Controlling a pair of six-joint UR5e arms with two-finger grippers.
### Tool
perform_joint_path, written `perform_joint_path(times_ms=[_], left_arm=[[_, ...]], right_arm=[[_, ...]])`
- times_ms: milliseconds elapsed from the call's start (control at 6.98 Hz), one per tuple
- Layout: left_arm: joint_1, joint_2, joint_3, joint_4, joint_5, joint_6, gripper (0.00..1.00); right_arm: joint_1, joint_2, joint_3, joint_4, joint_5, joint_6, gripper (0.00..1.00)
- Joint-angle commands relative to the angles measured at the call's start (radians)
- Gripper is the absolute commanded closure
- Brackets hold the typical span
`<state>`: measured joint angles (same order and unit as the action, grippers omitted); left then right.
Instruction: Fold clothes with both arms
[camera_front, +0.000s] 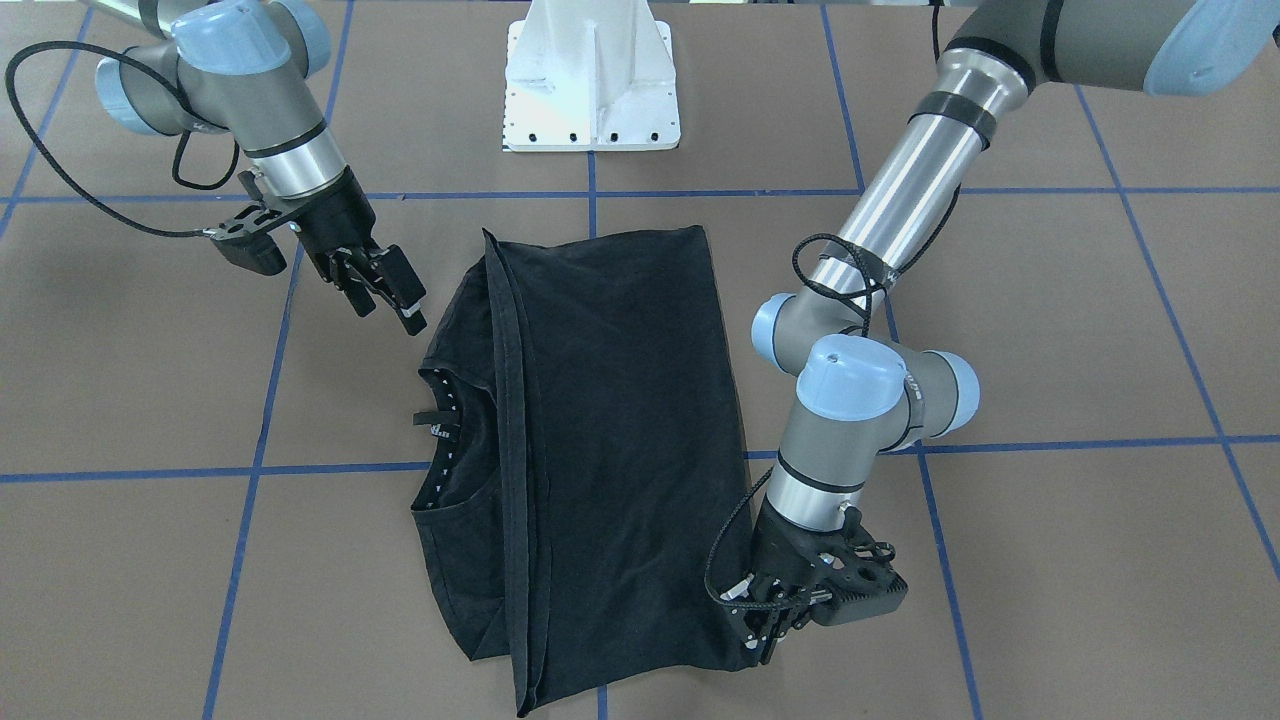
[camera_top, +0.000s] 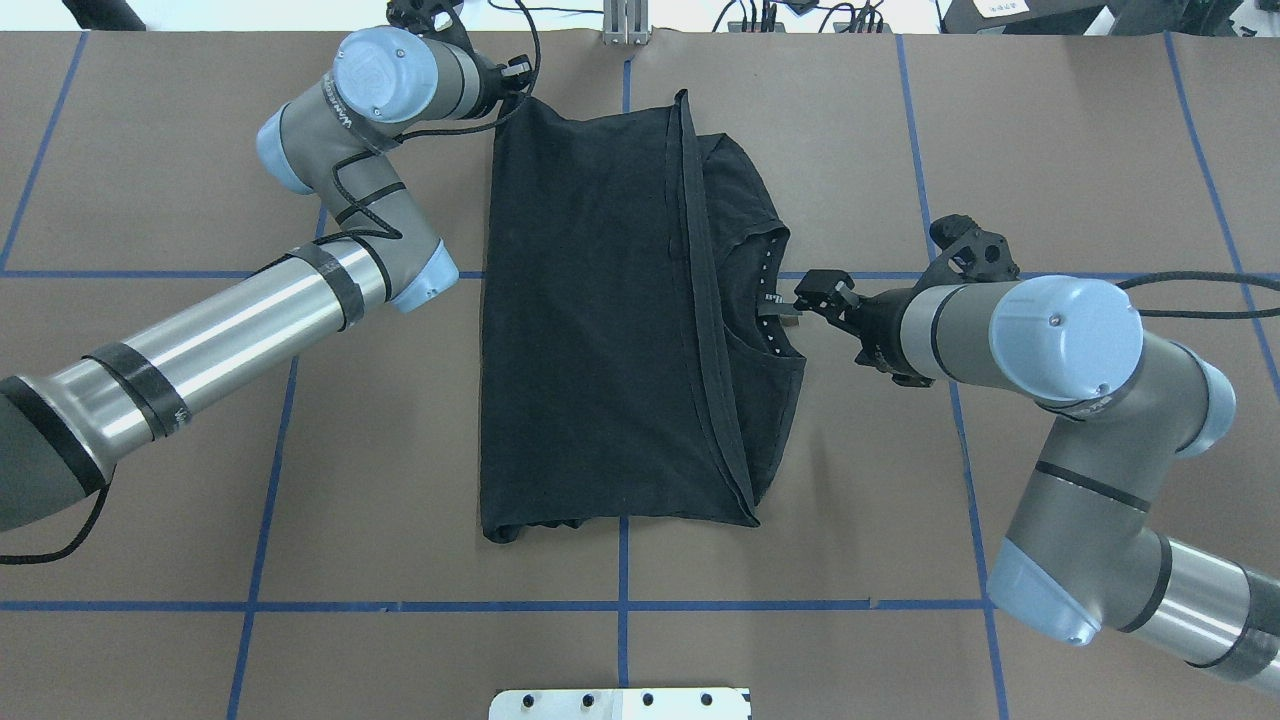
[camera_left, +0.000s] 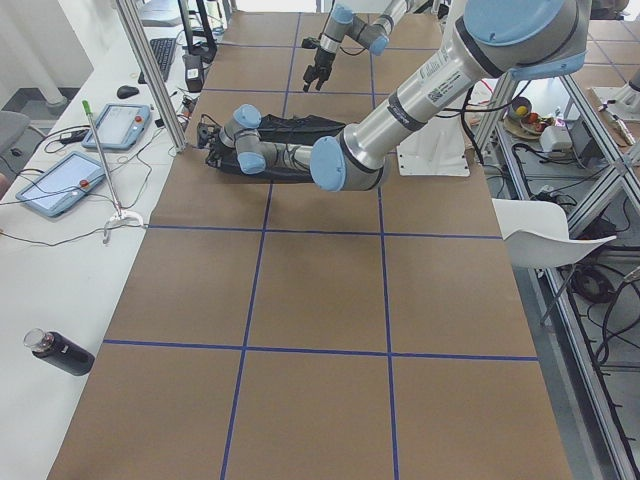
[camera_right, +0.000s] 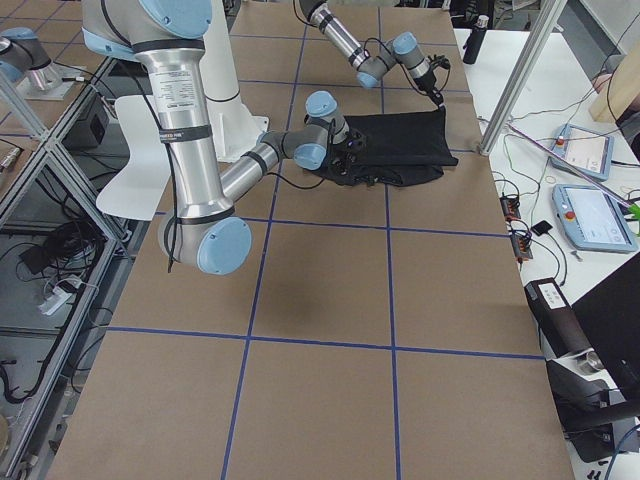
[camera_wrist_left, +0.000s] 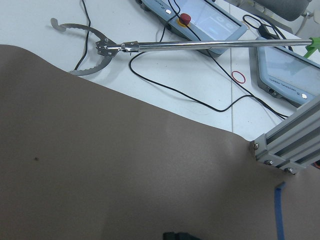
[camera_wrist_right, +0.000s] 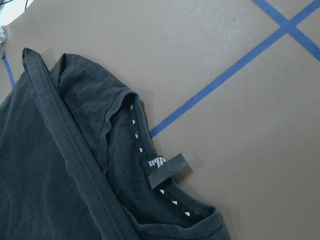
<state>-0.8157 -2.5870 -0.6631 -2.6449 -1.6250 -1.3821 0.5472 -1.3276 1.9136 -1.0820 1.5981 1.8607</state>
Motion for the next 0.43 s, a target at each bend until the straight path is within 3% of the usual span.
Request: perform_joint_path(times_ms=[0, 143, 286], left_arm=[[0.001, 0.074, -0.103, -0.023, -0.033, 0.002, 0.06], [0.0, 0.231, -0.318, -0.017, -0.074, 0.006, 0.07], [-0.002, 0.317, -0.423, -0.007, -0.123, 0.002, 0.07]], right_arm=[[-0.087, 0.022, -0.001, -0.001, -0.096, 0.0, 0.0], [-0.145, 0.059, -0.014, -0.019, -0.086, -0.039, 0.01], [-0.188, 0.143, -0.028, -0.141, -0.087, -0.262, 0.1]])
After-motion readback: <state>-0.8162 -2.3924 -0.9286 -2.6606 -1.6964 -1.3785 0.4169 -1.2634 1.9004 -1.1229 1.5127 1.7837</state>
